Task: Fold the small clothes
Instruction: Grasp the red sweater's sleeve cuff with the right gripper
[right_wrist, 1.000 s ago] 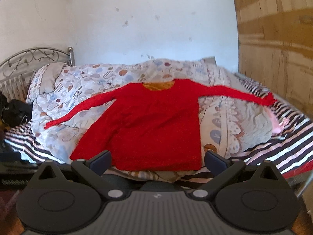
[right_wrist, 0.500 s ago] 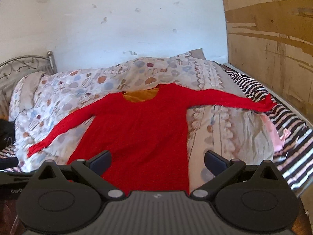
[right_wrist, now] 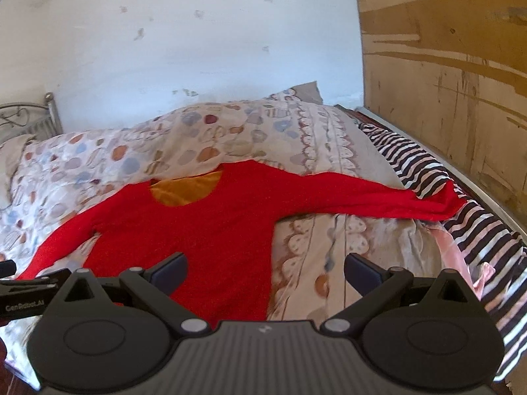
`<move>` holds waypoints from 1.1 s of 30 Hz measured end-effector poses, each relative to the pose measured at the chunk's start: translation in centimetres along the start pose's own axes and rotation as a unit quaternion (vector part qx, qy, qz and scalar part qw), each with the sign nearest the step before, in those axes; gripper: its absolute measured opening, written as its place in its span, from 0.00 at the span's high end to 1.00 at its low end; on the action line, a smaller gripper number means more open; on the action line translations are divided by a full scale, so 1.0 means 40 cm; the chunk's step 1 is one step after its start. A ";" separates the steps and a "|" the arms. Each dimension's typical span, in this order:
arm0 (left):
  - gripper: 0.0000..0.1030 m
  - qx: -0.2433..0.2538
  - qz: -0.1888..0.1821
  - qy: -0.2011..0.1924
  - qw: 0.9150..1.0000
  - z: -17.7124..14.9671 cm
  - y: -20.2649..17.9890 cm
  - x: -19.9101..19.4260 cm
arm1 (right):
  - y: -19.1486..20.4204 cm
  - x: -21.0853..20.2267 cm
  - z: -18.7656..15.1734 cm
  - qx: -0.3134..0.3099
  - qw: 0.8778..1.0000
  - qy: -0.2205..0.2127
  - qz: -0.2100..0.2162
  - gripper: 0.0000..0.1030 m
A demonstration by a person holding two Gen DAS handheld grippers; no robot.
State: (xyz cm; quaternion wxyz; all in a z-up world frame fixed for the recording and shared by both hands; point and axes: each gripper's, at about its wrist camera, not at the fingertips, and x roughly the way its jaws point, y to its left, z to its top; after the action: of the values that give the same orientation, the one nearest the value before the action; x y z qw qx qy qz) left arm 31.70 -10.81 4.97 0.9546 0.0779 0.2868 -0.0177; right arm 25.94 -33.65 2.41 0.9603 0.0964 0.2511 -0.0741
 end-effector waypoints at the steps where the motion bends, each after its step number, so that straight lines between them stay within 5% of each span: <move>1: 0.00 0.003 -0.002 0.001 1.000 0.011 -0.010 0.022 | -0.011 0.023 0.007 0.003 1.000 0.001 -0.002 0.00; 7: 0.00 0.004 -0.019 0.002 1.000 0.054 -0.059 0.149 | -0.105 0.121 0.011 0.022 0.997 -0.059 0.035 0.00; 10: 0.00 0.002 -0.031 0.003 1.000 0.073 -0.083 0.210 | -0.175 0.170 0.005 0.027 0.995 -0.099 0.016 0.00; 20: 0.00 0.011 -0.064 0.028 0.998 0.057 -0.154 0.373 | -0.547 0.352 0.030 0.142 0.981 -0.084 -0.104 0.00; 24: 0.00 0.014 -0.063 0.040 0.997 0.035 -0.164 0.405 | -0.667 0.416 0.019 0.194 0.973 -0.074 -0.106 0.00; 28: 0.00 0.014 -0.056 0.047 0.997 0.034 -0.165 0.425 | -0.770 0.470 0.006 0.297 0.947 -0.088 -0.085 0.18; 33: 0.00 0.016 -0.036 0.064 0.997 0.053 -0.161 0.437 | -0.859 0.513 0.002 0.360 0.921 -0.100 -0.108 0.48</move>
State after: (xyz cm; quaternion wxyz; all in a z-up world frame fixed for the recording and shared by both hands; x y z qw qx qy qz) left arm 46.95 -17.32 -3.81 0.9316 0.0841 0.3498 -0.0512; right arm 37.14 -68.94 -12.78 0.8671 0.3999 0.1186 -0.2724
